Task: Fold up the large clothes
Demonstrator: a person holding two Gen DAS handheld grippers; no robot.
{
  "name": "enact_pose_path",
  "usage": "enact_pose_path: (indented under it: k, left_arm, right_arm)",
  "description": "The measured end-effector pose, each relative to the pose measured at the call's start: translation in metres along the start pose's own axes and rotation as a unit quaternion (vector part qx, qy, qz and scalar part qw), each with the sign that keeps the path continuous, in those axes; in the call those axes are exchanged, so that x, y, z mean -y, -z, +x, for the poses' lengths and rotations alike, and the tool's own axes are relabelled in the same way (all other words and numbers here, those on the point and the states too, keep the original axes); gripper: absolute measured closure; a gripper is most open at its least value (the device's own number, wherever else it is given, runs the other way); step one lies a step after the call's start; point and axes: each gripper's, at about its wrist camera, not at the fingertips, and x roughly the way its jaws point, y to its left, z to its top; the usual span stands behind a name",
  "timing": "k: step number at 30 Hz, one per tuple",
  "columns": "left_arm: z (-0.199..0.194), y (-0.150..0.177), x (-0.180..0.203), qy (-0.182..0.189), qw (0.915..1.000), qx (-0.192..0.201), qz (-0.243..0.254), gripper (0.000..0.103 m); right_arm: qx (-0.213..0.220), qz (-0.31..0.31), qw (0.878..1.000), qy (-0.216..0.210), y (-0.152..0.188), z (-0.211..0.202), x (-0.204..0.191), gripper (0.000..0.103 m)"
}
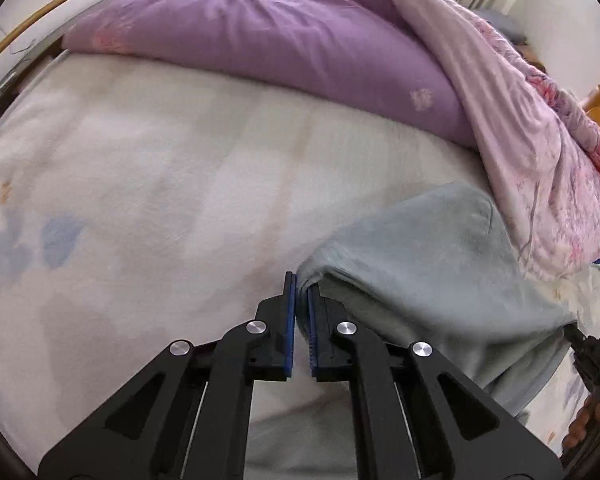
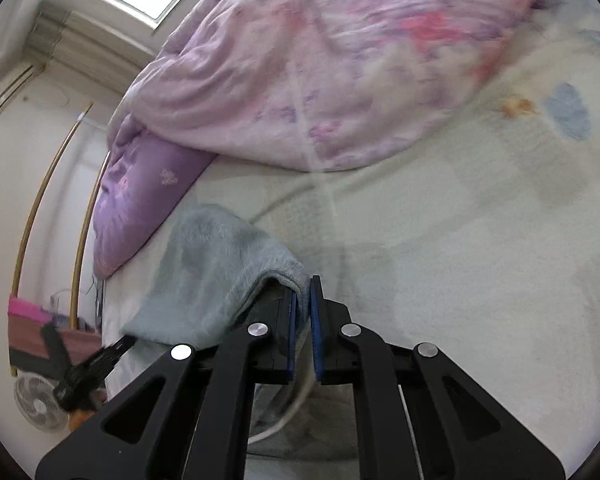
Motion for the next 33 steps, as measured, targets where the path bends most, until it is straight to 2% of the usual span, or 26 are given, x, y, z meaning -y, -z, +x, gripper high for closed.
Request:
enact_pose_path:
  k: [1, 3, 4, 6, 8, 9, 10, 11, 12, 13, 15, 17, 20, 22, 23, 27, 28, 30, 31, 32, 33]
  left_arm:
    - [0.005, 0.016, -0.004, -0.006, 0.9997, -0.021, -0.007, 0.097]
    - [0.026, 0.024, -0.012, -0.013, 0.998, -0.06, -0.017, 0.097]
    - [0.037, 0.031, -0.012, -0.014, 0.9967, -0.079, -0.013, 0.097]
    - [0.043, 0.036, -0.008, -0.013, 0.9963, -0.085, -0.006, 0.094]
    - [0.038, 0.03, -0.005, 0.014, 0.9959, -0.087, -0.021, 0.092]
    - [0.029, 0.03, -0.011, 0.024, 0.9955, -0.088, -0.026, 0.09]
    - [0.013, 0.03, -0.024, 0.03, 0.9954, -0.085, -0.031, 0.083]
    - [0.005, 0.027, -0.024, 0.035, 0.9956, -0.08, -0.033, 0.073]
    - [-0.005, 0.025, -0.024, 0.039, 0.9962, -0.072, -0.031, 0.069]
    - [-0.019, 0.022, -0.023, 0.039, 0.9971, -0.06, -0.025, 0.065]
    - [-0.033, 0.011, -0.02, 0.046, 0.9977, -0.05, -0.005, 0.064]
    - [-0.028, -0.005, -0.006, 0.047, 0.9978, -0.045, 0.008, 0.057]
    - [0.006, -0.031, 0.026, 0.029, 0.9984, -0.038, 0.031, 0.056]
    - [0.032, -0.042, 0.045, 0.029, 0.9984, -0.029, 0.04, 0.056]
    - [0.044, -0.044, 0.053, 0.038, 0.9977, -0.033, 0.046, 0.052]
    - [0.094, -0.047, 0.083, 0.047, 0.9935, -0.071, 0.076, 0.049]
    - [0.107, -0.045, 0.09, 0.036, 0.9925, -0.082, 0.083, 0.049]
    - [0.118, -0.042, 0.097, 0.019, 0.9912, -0.08, 0.104, 0.054]
    - [0.117, -0.041, 0.099, 0.019, 0.9909, -0.069, 0.114, 0.086]
    - [0.115, -0.04, 0.1, 0.029, 0.9901, -0.068, 0.119, 0.096]
    - [0.11, -0.04, 0.101, 0.029, 0.9901, -0.059, 0.124, 0.096]
  right_arm:
    - [-0.016, 0.014, 1.0, 0.012, 0.006, 0.009, 0.014, 0.097]
    - [-0.061, 0.041, 0.996, 0.04, 0.021, 0.034, 0.038, 0.097]
    - [-0.069, 0.04, 0.996, 0.047, 0.028, 0.041, 0.042, 0.097]
    - [-0.065, 0.025, 0.996, 0.047, 0.031, 0.041, 0.038, 0.091]
    - [-0.075, 0.023, 0.996, 0.05, 0.026, 0.035, 0.03, 0.076]
    - [-0.07, 0.014, 0.996, 0.056, 0.023, 0.03, 0.024, 0.072]
    - [-0.06, -0.004, 0.995, 0.074, 0.02, 0.02, 0.017, 0.064]
    - [-0.056, -0.017, 0.994, 0.091, 0.018, 0.01, 0.012, 0.047]
    - [-0.044, -0.034, 0.993, 0.108, 0.014, -0.001, 0.003, 0.043]
    - [-0.037, -0.054, 0.991, 0.113, 0.011, -0.009, -0.005, 0.043]
    - [-0.032, -0.088, 0.988, 0.123, 0.002, -0.011, -0.016, 0.043]
    - [-0.037, -0.135, 0.985, 0.102, -0.011, -0.004, -0.03, 0.042]
    - [-0.055, -0.195, 0.974, 0.1, -0.019, 0.033, -0.063, 0.042]
    - [-0.072, -0.218, 0.97, 0.084, -0.022, 0.064, -0.079, 0.042]
    - [-0.081, -0.225, 0.968, 0.076, -0.023, 0.075, -0.082, 0.042]
    - [-0.105, -0.234, 0.964, 0.071, -0.032, 0.121, -0.097, 0.042]
    - [-0.107, -0.233, 0.964, 0.065, -0.033, 0.127, -0.097, 0.042]
    - [-0.115, -0.219, 0.968, 0.045, -0.032, 0.136, -0.095, 0.063]
    - [-0.121, -0.216, 0.968, 0.042, -0.031, 0.139, -0.095, 0.081]
    - [-0.122, -0.219, 0.967, 0.039, -0.03, 0.137, -0.096, 0.099]
    - [-0.113, -0.227, 0.967, 0.032, -0.027, 0.132, -0.099, 0.099]
